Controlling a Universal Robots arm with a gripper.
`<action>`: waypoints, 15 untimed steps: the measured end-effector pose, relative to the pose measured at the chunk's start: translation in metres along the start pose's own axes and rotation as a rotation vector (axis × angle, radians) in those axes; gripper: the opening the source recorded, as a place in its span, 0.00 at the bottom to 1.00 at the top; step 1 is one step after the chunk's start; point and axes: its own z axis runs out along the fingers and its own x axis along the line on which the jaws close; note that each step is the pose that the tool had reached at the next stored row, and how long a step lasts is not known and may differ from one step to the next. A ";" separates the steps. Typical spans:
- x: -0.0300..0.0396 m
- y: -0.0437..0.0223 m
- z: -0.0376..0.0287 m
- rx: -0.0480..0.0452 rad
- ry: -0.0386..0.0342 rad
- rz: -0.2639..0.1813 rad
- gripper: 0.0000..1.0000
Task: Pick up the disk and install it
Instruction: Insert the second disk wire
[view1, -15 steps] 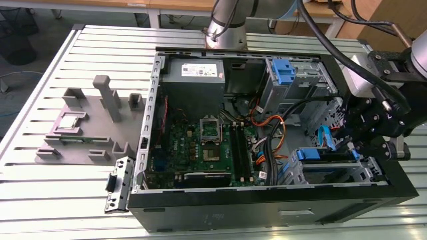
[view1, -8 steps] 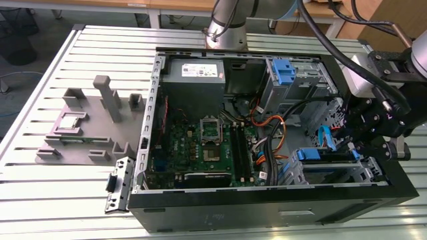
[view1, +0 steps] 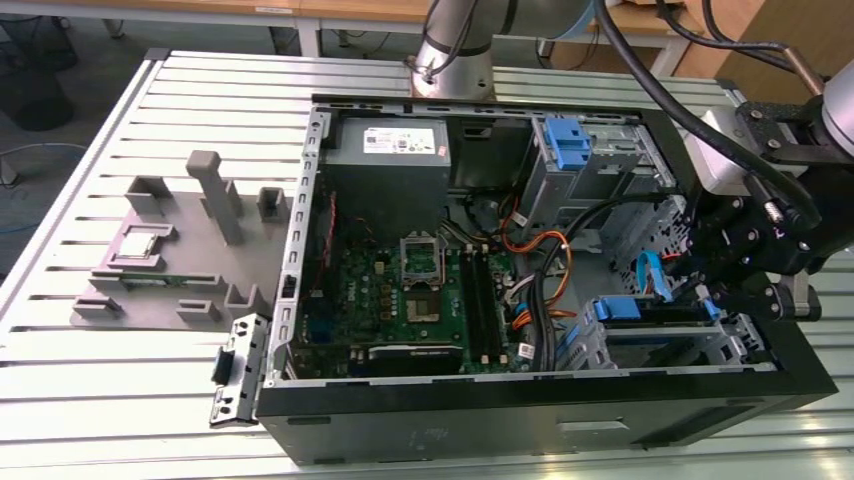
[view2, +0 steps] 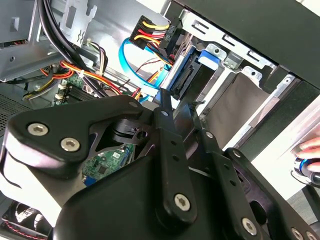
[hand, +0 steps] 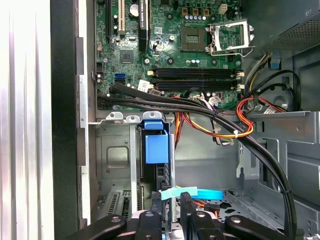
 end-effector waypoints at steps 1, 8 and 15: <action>0.0000 0.0000 0.0000 0.0001 0.0000 0.000 0.29; -0.0002 -0.0060 0.0000 -0.0001 0.0001 0.000 0.29; -0.0049 -0.0093 0.0011 -0.0001 -0.0001 0.000 0.29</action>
